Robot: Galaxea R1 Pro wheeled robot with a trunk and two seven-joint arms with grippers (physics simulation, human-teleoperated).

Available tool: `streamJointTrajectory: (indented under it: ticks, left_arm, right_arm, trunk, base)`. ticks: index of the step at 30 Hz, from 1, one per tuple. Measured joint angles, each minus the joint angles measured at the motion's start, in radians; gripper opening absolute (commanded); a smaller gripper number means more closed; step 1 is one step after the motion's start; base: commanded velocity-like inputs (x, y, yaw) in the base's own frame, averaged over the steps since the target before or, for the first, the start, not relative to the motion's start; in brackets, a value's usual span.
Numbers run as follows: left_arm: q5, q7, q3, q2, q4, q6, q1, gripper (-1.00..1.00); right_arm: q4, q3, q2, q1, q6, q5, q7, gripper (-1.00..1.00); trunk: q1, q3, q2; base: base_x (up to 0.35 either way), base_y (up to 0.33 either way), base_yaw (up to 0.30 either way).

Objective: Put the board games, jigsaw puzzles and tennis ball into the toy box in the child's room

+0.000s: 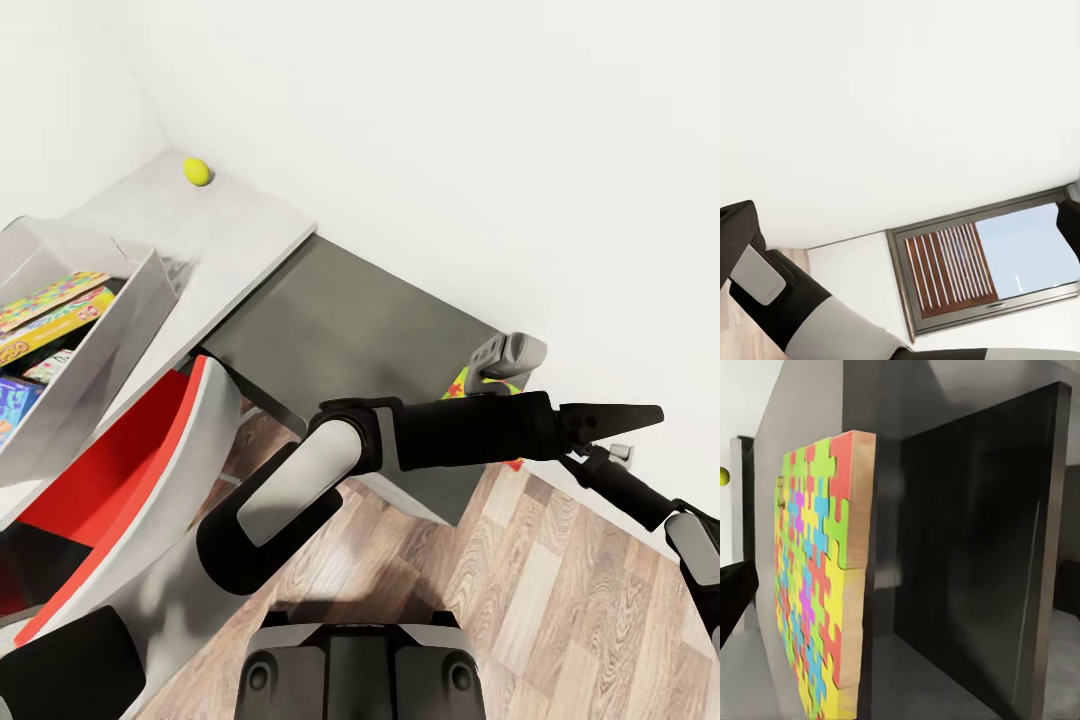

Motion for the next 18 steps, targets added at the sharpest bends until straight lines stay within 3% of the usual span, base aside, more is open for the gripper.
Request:
streamJointTrajectory:
  ticks: [7,18]
  left_arm:
    - [0.000,0.000,0.000,0.000,0.000,0.000,0.000,1.00]
    - [0.000,0.000,0.000,0.000,0.000,0.000,0.000,1.00]
  right_arm:
    - [0.004,-0.001,-0.001,0.000,0.000,0.000,-0.001,1.00]
    - [0.006,-0.001,0.002,0.000,0.000,-0.006,-0.001,1.00]
  trunk:
    - [0.000,0.000,0.000]
    - [0.000,0.000,0.000]
  base:
    - [0.000,0.000,0.135]
    - [0.000,0.000,0.035]
